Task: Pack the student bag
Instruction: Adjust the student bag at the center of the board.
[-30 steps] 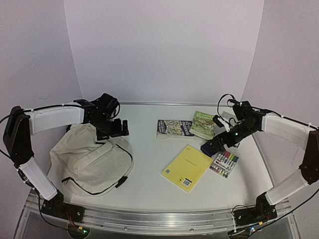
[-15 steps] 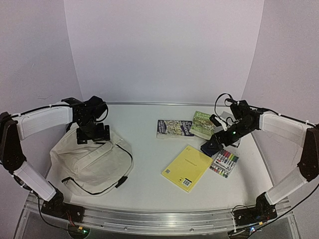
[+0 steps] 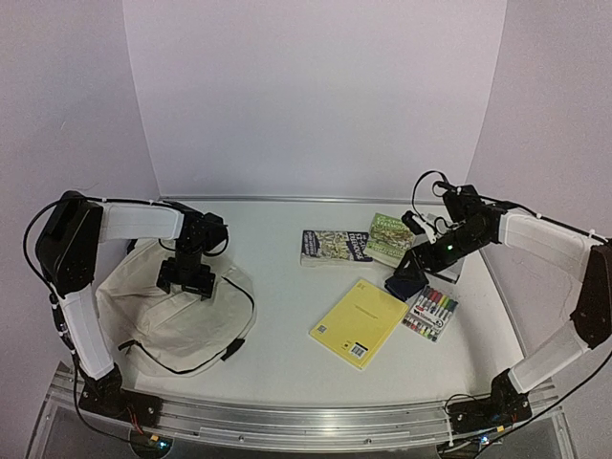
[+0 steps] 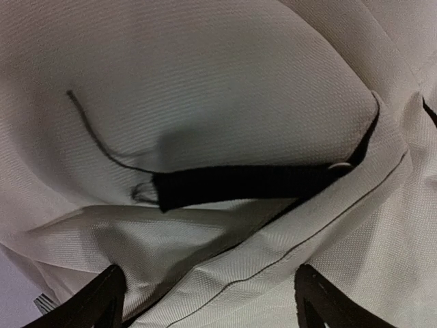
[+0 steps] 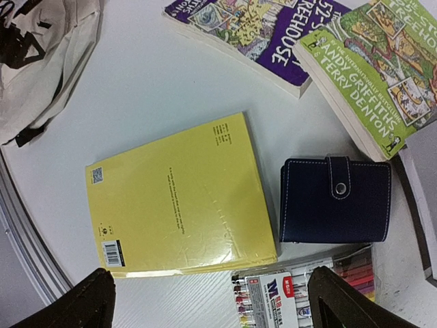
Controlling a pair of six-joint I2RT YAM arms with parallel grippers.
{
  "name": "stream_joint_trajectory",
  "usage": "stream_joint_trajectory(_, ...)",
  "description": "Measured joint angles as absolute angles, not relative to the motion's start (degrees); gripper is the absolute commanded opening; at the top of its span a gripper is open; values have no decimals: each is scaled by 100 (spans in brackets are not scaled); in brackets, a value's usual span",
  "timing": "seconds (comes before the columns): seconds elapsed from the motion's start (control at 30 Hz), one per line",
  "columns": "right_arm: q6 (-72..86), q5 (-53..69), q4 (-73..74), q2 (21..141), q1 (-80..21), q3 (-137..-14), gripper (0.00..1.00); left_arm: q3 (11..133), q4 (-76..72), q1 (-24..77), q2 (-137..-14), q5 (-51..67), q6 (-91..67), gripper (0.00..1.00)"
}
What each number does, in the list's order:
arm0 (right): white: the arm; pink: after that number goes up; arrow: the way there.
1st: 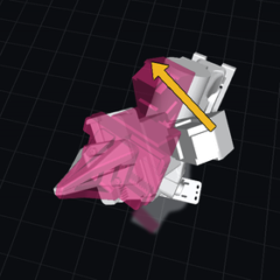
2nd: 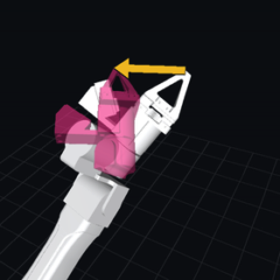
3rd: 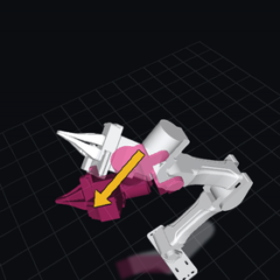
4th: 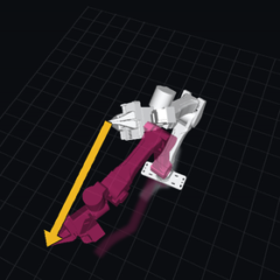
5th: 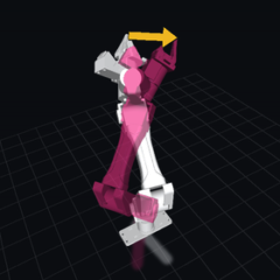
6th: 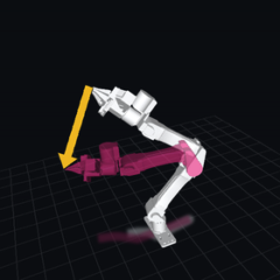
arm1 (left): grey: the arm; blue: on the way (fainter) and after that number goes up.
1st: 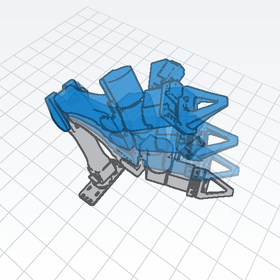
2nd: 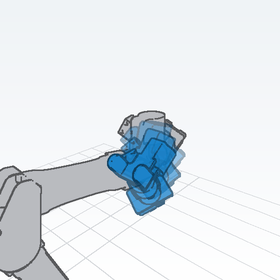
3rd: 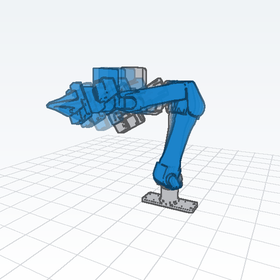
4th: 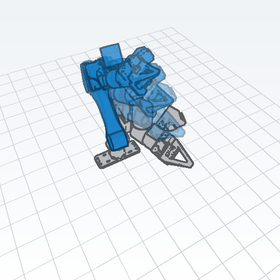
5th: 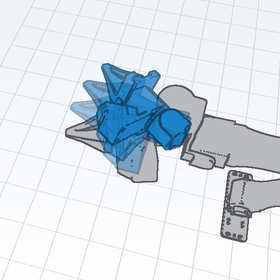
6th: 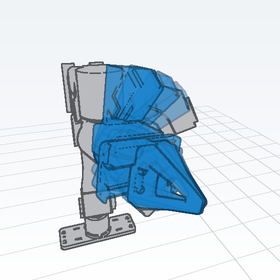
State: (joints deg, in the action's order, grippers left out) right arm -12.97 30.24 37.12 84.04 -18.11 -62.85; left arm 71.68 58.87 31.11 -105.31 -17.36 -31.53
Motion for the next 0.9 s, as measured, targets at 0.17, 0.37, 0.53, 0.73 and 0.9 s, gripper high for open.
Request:
stream_joint_trajectory(0.17,-1299,3108,3737,8570,-1831,-6587,98,7187,5675,3091,-10669,-1513,-2893,36)
stream_joint_trajectory(0.37,-1299,3157,3754,8770,-1848,-6687,98,7335,5418,3090,-10873,-1161,-2676,0)
stream_joint_trajectory(0.53,-1295,3210,3819,8834,-1848,-6734,98,7583,5197,3034,-10842,-685,-2663,0)
stream_joint_trajectory(0.73,-1262,3246,3863,8842,-1864,-6905,98,8024,4966,3033,-10580,-267,-2704,0)
stream_joint_trajectory(0.9,-1190,3295,3874,8844,-1868,-6987,98,8481,4933,3030,-10252,-60,-2707,0)
